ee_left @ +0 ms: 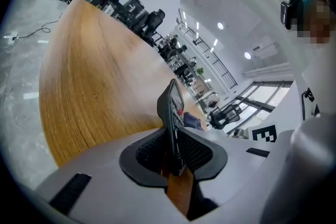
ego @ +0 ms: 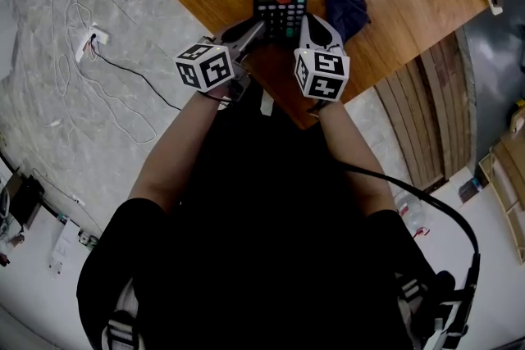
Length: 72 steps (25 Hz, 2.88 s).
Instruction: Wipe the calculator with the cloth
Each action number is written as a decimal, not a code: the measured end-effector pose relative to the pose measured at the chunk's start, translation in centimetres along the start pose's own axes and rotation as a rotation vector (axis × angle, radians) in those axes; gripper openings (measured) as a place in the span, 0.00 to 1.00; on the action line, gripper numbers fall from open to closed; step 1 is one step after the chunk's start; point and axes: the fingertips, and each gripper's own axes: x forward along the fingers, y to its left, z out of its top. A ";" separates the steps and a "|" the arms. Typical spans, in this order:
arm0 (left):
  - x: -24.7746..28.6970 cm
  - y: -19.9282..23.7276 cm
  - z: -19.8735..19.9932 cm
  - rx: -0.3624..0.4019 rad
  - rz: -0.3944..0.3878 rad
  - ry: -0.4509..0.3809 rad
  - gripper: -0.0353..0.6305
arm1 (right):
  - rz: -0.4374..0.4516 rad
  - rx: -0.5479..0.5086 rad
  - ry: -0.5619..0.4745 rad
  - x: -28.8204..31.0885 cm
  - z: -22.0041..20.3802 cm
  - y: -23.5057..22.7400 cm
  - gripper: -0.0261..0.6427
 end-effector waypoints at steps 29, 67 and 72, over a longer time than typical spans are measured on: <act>-0.6 -2.8 1.9 0.010 -0.021 -0.120 0.15 | -0.174 -0.059 0.079 -2.1 -0.1 -7.1 0.10; -3.2 -10.7 4.7 0.427 0.184 -0.284 0.15 | 0.098 -0.045 -0.300 -7.2 12.1 2.1 0.09; -3.0 -10.4 4.8 0.428 0.212 -0.296 0.15 | 0.237 -0.079 -0.360 -9.7 13.2 6.8 0.09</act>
